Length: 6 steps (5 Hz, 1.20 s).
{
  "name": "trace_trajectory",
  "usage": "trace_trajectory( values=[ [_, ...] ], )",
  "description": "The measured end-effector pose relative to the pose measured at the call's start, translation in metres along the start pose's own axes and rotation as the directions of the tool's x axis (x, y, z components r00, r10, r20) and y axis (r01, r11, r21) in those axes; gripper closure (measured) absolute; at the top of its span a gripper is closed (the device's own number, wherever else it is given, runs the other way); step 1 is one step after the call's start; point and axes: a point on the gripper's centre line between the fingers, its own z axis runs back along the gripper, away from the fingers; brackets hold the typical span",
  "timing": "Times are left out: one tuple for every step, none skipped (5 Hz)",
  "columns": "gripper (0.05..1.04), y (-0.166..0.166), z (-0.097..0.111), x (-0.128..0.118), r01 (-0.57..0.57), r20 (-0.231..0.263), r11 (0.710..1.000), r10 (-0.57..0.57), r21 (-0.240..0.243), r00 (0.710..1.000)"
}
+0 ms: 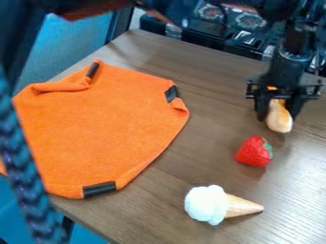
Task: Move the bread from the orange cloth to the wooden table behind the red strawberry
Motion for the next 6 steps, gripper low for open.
trace_trajectory(
  values=[
    [0.127, -0.008, -0.004, 0.001, 0.016, 0.005, 1.0, -0.016, 0.009, 1.0],
    [0.08, -0.016, -0.003, -0.009, 0.043, -0.007, 0.999, -0.043, 0.004, 0.999],
    [0.084, -0.02, 0.003, -0.007, 0.051, -0.004, 0.999, -0.051, -0.013, 0.999],
    [0.084, -0.016, 0.007, -0.012, 0.076, -0.007, 0.997, -0.076, -0.029, 0.997],
    [0.084, 0.006, 0.047, -0.007, 0.078, 0.011, 0.995, -0.078, -0.054, 0.997],
    [0.084, 0.055, 0.073, 0.002, 0.045, -0.015, 0.999, -0.044, 0.018, 0.999]
  ],
)
